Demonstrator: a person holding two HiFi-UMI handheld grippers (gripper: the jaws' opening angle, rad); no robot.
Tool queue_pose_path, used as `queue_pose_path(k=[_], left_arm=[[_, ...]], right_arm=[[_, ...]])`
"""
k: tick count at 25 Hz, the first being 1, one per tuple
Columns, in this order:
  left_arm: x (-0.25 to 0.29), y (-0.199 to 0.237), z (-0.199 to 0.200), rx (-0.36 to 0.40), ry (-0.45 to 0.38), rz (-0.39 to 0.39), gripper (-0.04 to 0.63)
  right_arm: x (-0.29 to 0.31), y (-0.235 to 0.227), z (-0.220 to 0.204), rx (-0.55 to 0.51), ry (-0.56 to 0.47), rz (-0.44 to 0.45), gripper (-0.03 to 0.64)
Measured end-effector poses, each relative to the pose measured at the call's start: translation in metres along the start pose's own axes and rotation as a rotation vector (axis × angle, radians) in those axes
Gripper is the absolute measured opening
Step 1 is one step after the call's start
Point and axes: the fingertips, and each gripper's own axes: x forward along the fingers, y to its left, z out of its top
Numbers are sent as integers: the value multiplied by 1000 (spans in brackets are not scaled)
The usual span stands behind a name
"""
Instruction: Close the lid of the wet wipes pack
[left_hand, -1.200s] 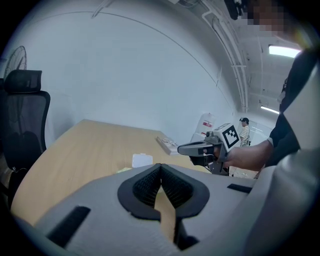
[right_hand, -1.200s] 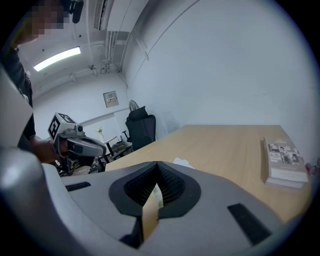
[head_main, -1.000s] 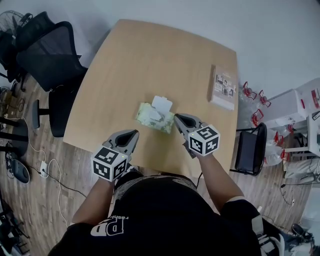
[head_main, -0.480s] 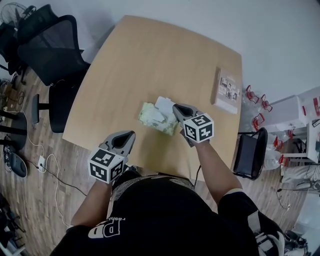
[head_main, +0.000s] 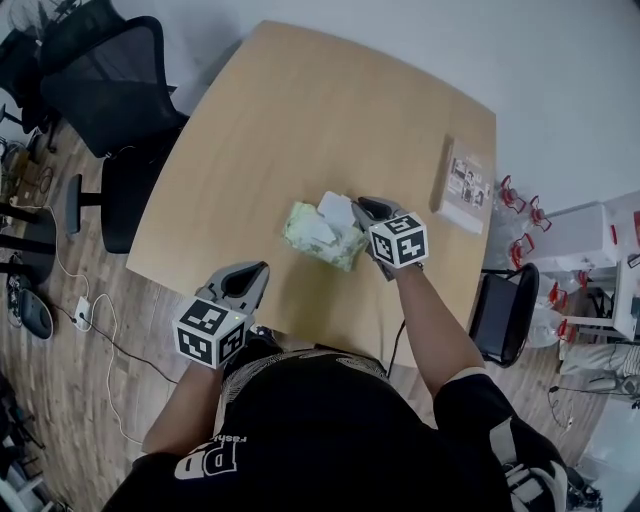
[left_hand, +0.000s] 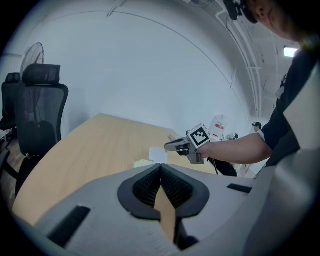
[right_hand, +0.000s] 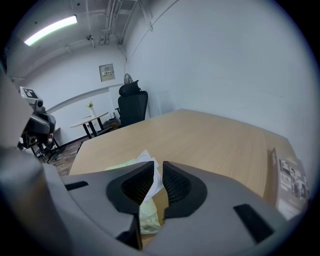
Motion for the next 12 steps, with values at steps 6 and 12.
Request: queue_pose_path(k=[6, 12], left_arm=[[-1, 2, -2, -11, 0, 17, 17], [-5, 0, -4, -11, -6, 18, 17]], right_arm=[[8, -6, -7, 16, 28, 31, 84], [15, -1, -13, 47, 49, 64, 84]])
